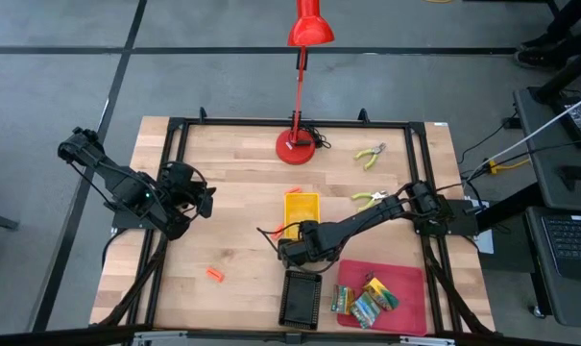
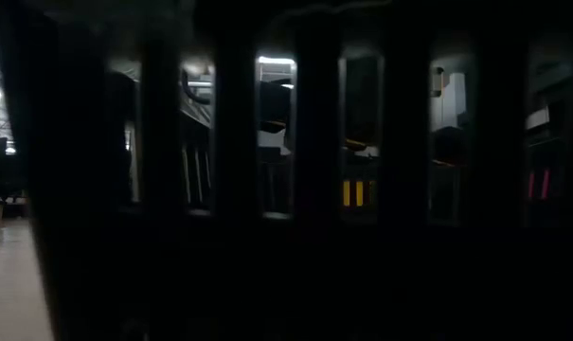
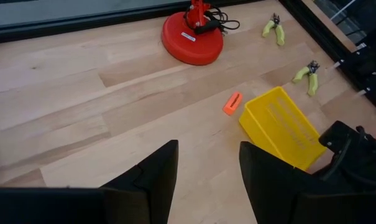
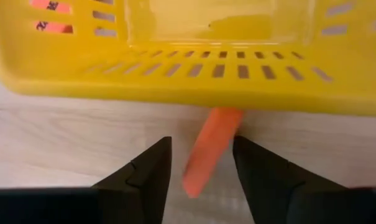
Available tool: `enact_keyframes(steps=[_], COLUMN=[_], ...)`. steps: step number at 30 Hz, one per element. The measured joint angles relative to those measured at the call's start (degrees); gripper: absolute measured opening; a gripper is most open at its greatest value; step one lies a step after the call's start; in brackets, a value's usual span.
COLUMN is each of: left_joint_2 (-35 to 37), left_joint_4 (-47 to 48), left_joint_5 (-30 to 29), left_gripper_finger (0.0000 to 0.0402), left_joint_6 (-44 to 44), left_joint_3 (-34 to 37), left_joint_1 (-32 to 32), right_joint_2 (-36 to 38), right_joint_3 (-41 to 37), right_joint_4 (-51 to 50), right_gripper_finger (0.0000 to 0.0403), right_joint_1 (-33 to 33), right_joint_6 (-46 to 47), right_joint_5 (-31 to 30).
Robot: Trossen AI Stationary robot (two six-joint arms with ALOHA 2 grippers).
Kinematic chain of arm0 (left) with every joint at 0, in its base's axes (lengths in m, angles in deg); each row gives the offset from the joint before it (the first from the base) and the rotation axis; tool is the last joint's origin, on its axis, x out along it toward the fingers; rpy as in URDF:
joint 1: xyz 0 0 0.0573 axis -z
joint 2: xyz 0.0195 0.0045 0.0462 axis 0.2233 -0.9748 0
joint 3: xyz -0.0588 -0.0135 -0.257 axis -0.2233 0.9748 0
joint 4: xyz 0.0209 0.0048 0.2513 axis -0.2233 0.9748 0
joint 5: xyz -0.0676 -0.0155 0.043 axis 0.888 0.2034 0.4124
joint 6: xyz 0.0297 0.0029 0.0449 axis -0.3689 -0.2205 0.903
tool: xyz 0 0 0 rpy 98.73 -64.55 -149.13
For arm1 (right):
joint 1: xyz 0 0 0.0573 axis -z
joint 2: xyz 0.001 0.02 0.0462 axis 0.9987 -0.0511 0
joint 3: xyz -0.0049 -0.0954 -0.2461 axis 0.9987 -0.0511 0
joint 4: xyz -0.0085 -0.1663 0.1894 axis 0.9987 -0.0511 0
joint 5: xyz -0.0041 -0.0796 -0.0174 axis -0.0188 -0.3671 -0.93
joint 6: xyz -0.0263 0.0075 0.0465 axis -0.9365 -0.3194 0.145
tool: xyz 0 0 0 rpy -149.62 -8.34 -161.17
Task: Pick & Place School Supplies
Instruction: Put the orange eraser into the yellow bin
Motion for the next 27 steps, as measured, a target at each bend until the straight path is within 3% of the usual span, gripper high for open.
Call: enact_keyframes(steps=[10,18,27], left_joint_2=[0.0,0.0,0.0], left_joint_4=[0.0,0.1,0.1], left_joint_5=[0.0,0.0,-0.5], left_gripper_finger=[0.0168,0.0168,0.0168], left_joint_6=[0.2,0.3,0.7], left_joint_3=[0.0,0.0,0.0], left_joint_1=[0.0,0.0,0.0], right_joint_2=[0.0,0.3,4.7], right_joint_3=[-0.1,-0.1,-0.1], right_joint_4=[-0.7,-0.1,-2.8], right_gripper_finger=[0.0035,0.0035,0.0035], right_joint_1=[-0.1,-1.7,-4.4], right_joint_6=[-0.2,1.2,5.8], right_joint_5=[-0.1,-2.0,-9.1])
